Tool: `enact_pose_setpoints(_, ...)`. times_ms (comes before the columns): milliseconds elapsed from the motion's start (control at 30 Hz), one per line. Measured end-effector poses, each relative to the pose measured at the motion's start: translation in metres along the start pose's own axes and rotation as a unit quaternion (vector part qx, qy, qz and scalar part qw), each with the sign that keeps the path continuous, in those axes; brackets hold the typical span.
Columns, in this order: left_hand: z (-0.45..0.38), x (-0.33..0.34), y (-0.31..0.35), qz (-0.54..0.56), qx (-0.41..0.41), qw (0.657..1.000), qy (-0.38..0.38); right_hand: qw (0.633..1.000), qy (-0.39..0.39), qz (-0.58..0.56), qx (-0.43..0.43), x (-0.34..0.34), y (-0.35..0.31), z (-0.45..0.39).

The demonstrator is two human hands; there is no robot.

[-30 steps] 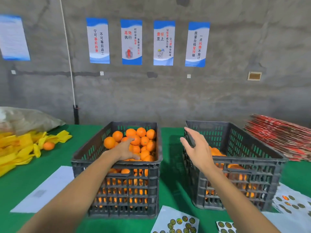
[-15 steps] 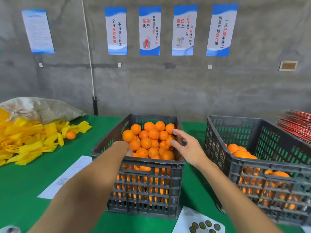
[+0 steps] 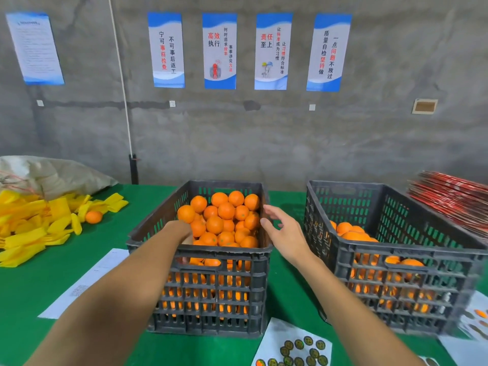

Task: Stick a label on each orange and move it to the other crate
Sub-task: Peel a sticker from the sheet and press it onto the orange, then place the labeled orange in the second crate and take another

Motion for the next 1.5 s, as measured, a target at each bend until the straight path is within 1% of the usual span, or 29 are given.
enact_pose_setpoints(33, -0.002, -0.001, 0.003, 0.015, 0.015, 1.000, 0.014, 1.000, 0.002, 0.003, 0.003, -0.004, 0.002, 0.004)
enact_pose_setpoints(100, -0.002, -0.009, 0.012, 0.083, 0.032, 0.994, 0.058, 1.000, 0.001, 0.011, 0.012, -0.012, 0.008, 0.014)
enact_pose_setpoints(133, -0.005, -0.019, 0.017, 0.148, 0.040, 0.982, 0.114, 1.000, -0.001, 0.013, 0.017, -0.016, 0.012, 0.020)
enact_pose_setpoints(167, -0.002, -0.031, 0.024, 0.230, 0.051, 0.956, 0.176, 1.000, 0.000, 0.014, 0.025, -0.019, 0.015, 0.025)
enact_pose_setpoints(200, 0.008, -0.040, 0.031, 0.334, 0.069, 0.913, 0.224, 0.999, 0.002, 0.015, 0.033, -0.022, 0.019, 0.031)
enact_pose_setpoints(233, 0.018, -0.046, 0.039, 0.452, 0.095, 0.848, 0.258, 0.999, 0.003, 0.014, 0.041, -0.025, 0.023, 0.038)
enact_pose_setpoints(267, 0.033, -0.050, 0.047, 0.563, 0.119, 0.773, 0.268, 0.999, 0.004, 0.014, 0.048, -0.026, 0.026, 0.044)
enact_pose_setpoints(300, 0.047, -0.051, 0.057, 0.646, 0.143, 0.702, 0.264, 0.998, 0.005, 0.015, 0.053, -0.028, 0.029, 0.052)
enact_pose_setpoints(333, 0.063, -0.052, 0.068, 0.699, 0.168, 0.645, 0.261, 0.998, 0.006, 0.019, 0.057, -0.029, 0.033, 0.060)
enact_pose_setpoints(367, 0.080, -0.054, 0.079, 0.729, 0.193, 0.602, 0.262, 0.998, 0.005, 0.022, 0.062, -0.029, 0.037, 0.069)
enact_pose_setpoints(400, 0.097, -0.053, 0.090, 0.750, 0.212, 0.571, 0.259, 0.997, 0.003, 0.022, 0.071, -0.028, 0.044, 0.079)
enact_pose_setpoints(433, 0.113, -0.049, 0.101, 0.767, 0.224, 0.546, 0.252, 0.996, -0.002, 0.023, 0.083, -0.026, 0.053, 0.091)
enact_pose_setpoints(500, 0.139, -0.035, 0.120, 0.785, 0.237, 0.520, 0.240, 0.993, -0.026, 0.027, 0.114, -0.018, 0.074, 0.118)
enact_pose_setpoints(567, 0.158, -0.012, 0.139, 0.794, 0.255, 0.506, 0.219, 0.986, -0.057, 0.035, 0.152, -0.007, 0.099, 0.148)
enact_pose_setpoints(633, 0.173, 0.016, 0.156, 0.797, 0.271, 0.503, 0.195, 0.977, -0.078, 0.039, 0.192, 0.002, 0.123, 0.177)
enact_pose_setpoints(700, 0.179, 0.047, 0.170, 0.794, 0.268, 0.520, 0.164, 0.967, -0.096, 0.024, 0.235, 0.012, 0.142, 0.202)
enact_pose_setpoints(733, 0.180, 0.064, 0.176, 0.793, 0.260, 0.531, 0.146, 0.964, -0.107, 0.034, 0.240, 0.017, 0.148, 0.211)
enact_pose_setpoints(800, 0.176, 0.099, 0.183, 0.794, 0.242, 0.544, 0.118, 0.963, -0.128, 0.076, 0.225, 0.025, 0.153, 0.221)
enact_pose_setpoints(833, 0.172, 0.115, 0.184, 0.789, 0.230, 0.558, 0.118, 0.963, -0.133, 0.092, 0.216, 0.029, 0.152, 0.224)
enact_pose_setpoints(900, 0.165, 0.145, 0.179, 0.765, 0.196, 0.597, 0.139, 0.964, -0.146, 0.128, 0.181, 0.035, 0.145, 0.227)
enact_pose_setpoints(933, 0.161, 0.162, 0.176, 0.760, 0.175, 0.611, 0.136, 0.963, -0.150, 0.158, 0.156, 0.038, 0.142, 0.227)
enact_pose_setpoints(1000, 0.149, 0.198, 0.174, 0.764, 0.126, 0.625, 0.104, 0.955, -0.157, 0.226, 0.114, 0.041, 0.138, 0.227)
enact_pose_setpoints(1067, 0.139, 0.228, 0.170, 0.762, 0.081, 0.636, 0.090, 0.945, -0.165, 0.268, 0.094, 0.044, 0.138, 0.228)
enact_pose_setpoints(1167, 0.132, 0.252, 0.168, 0.788, 0.052, 0.609, 0.073, 0.936, -0.162, 0.307, 0.054, 0.045, 0.138, 0.227)
enact_pose_setpoints(1200, 0.130, 0.254, 0.168, 0.791, 0.047, 0.605, 0.070, 0.933, -0.160, 0.320, 0.038, 0.045, 0.136, 0.227)
enact_pose_setpoints(1333, 0.125, 0.261, 0.166, 0.788, 0.028, 0.611, 0.063, 0.905, -0.163, 0.389, -0.045, 0.048, 0.121, 0.226)
enact_pose_setpoints(1400, 0.126, 0.261, 0.165, 0.790, 0.029, 0.609, 0.063, 0.884, -0.146, 0.433, -0.100, 0.050, 0.113, 0.226)
enact_pose_setpoints(1433, 0.127, 0.261, 0.164, 0.790, 0.032, 0.609, 0.063, 0.876, -0.140, 0.447, -0.111, 0.051, 0.110, 0.226)
enact_pose_setpoints(1500, 0.129, 0.260, 0.163, 0.787, 0.040, 0.613, 0.064, 0.881, -0.146, 0.440, -0.091, 0.054, 0.113, 0.226)
Point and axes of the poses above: each hand's wrist, its own z-axis away from the middle knuckle, its own x-axis out of the palm, y = z × x, the point moved 9 cm from there along -z, towards the middle knuckle, and after that the axes turned 1 degree about y, right-handed, at the moved point
